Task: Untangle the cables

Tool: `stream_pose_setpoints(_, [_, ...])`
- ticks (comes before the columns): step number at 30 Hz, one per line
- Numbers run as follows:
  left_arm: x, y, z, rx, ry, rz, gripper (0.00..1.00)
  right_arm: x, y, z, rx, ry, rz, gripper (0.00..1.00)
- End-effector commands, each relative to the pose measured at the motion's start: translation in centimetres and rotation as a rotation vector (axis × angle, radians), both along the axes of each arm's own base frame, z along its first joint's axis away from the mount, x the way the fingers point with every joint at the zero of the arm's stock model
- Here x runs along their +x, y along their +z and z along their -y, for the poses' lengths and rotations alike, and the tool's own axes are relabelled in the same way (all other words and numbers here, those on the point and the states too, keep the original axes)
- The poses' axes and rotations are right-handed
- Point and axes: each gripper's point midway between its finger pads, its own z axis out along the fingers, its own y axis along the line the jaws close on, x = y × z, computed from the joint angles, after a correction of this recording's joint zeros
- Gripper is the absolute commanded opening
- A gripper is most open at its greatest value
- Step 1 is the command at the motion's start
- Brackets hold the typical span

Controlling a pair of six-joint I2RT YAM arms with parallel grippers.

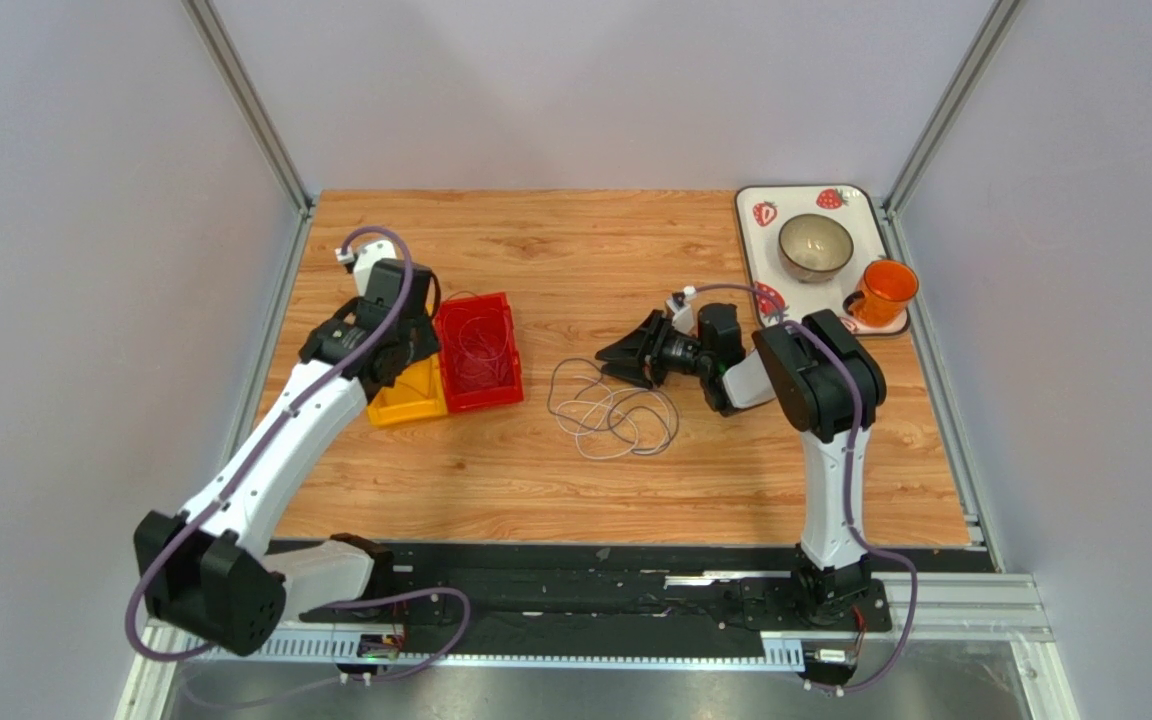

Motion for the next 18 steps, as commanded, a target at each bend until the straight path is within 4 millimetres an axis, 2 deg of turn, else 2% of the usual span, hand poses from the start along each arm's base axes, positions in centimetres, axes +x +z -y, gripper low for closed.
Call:
stream_pose_setpoints(1, [-1.8,3.6,0.3,-0.008,-0.059,0.076,0.47,0.0,0.9,-0.1,0.026,0.011,0.047,0.45])
stream_pose_setpoints(4, [-3.1,4.4,2.6,-0.019,-0.159,0.105,0.47,-0.1,1.1,0.0,0.02,0.005,0.059,0.45])
stream_pose_setpoints(8, [-4.3,4.3,5.2,-0.005,-0.264,0.12,0.48,-0.2,1.6,0.1,-0.013,0.001,0.104,0.45])
stream_pose_setpoints(12, [-4.8,2.5,8.5,-0.021,-0.368,0.092,0.48,-0.4,1.7,0.2,-0.077,-0.011,0.126,0.45])
stream_pose_setpoints(14, [-5.0,1.2,10.8,-0.013,-0.45,0.062,0.48,-0.4,2.4,0.6,-0.097,-0.032,0.15,0.44])
stream_pose_setpoints(16, [-5.1,0.7,13.0,-0.014,-0.515,0.06,0.49,-0.6,2.5,1.1,-0.118,-0.057,0.17,0.44])
stream_pose_setpoints(17, [-5.1,-0.5,14.2,-0.002,-0.55,0.026,0.49,-0.6,3.4,1.2,-0.118,-0.065,0.196,0.44])
stream_pose_setpoints(18, [-4.8,-0.6,15.4,-0.013,-0.574,0.034,0.49,-0.7,3.6,1.4,-0.124,-0.072,0.211,0.44])
